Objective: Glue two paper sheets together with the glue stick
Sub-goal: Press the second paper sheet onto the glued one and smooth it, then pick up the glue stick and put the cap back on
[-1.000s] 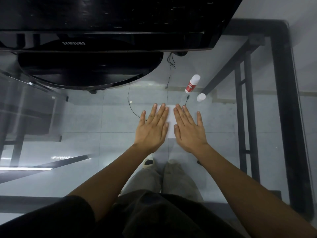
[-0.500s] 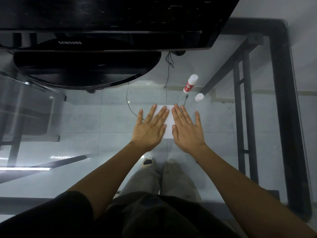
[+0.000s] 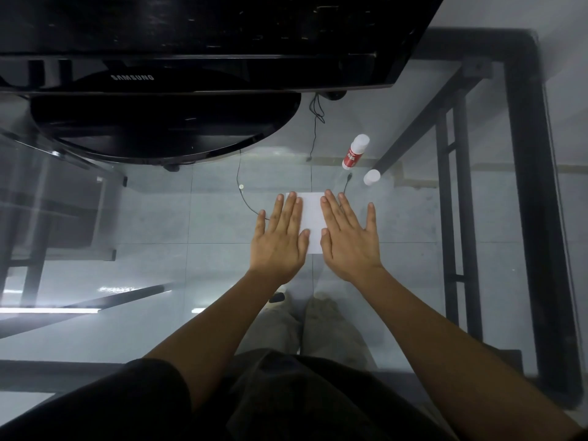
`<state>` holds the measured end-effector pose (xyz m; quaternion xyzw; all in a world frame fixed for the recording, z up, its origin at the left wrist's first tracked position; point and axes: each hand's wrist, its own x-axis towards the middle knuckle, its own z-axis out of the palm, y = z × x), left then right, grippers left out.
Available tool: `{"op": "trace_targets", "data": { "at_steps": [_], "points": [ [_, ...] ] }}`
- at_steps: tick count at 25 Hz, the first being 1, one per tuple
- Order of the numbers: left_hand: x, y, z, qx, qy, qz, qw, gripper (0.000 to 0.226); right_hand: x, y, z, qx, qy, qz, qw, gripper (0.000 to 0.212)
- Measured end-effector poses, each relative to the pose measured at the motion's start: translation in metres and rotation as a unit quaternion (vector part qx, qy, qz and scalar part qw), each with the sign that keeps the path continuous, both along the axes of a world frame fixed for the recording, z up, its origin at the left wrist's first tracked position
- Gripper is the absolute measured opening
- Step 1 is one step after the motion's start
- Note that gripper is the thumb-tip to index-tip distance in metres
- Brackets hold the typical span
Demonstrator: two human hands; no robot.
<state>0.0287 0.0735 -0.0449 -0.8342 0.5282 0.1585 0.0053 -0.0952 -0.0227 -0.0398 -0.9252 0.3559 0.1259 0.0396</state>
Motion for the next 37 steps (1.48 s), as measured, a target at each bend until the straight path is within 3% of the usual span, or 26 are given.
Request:
{"op": "trace_targets", "data": {
  "at_steps": [8, 11, 13, 15, 20, 24, 27, 34, 37],
  "points": [
    [0.001, 0.001, 0.003, 0.0, 0.032, -0.001, 0.999, 0.059, 0.002, 0.004, 0.006, 0.01, -0.006, -0.014, 1.0, 0.061],
    [0.007, 0.005, 0.012, -0.055, 0.143, 0.008, 0.988, 0.058, -0.005, 0.0, 0.014, 0.068, -0.066, -0.009, 0.995, 0.056],
    [0.014, 0.008, 0.022, -0.13, 0.263, 0.059, 0.954, 0.058, -0.012, 0.001, 0.017, 0.097, -0.128, -0.04, 0.986, 0.058],
    [0.021, 0.006, 0.033, -0.177, 0.307, 0.102, 0.93, 0.058, -0.025, 0.003, 0.017, 0.105, -0.161, -0.09, 0.977, 0.059],
    [0.02, -0.053, 0.054, -0.182, 0.277, 0.046, 0.942, 0.056, -0.043, -0.007, 0.009, 0.092, -0.119, -0.199, 0.968, 0.059],
    [0.017, -0.108, 0.058, -0.182, 0.279, 0.031, 0.942, 0.06, -0.042, -0.006, 0.0, 0.059, -0.09, -0.199, 0.974, 0.057],
    [0.018, -0.134, 0.055, -0.198, 0.284, 0.017, 0.938, 0.051, -0.043, -0.006, -0.004, 0.054, -0.086, -0.199, 0.975, 0.06],
    [0.019, -0.132, 0.06, -0.208, 0.332, 0.03, 0.92, 0.028, -0.042, -0.008, -0.004, 0.056, -0.09, -0.186, 0.977, 0.061],
    [0.024, -0.11, 0.066, -0.213, 0.34, 0.057, 0.914, 0.024, -0.04, -0.008, 0.006, 0.079, -0.154, -0.208, 0.963, 0.064]
  ]
}}
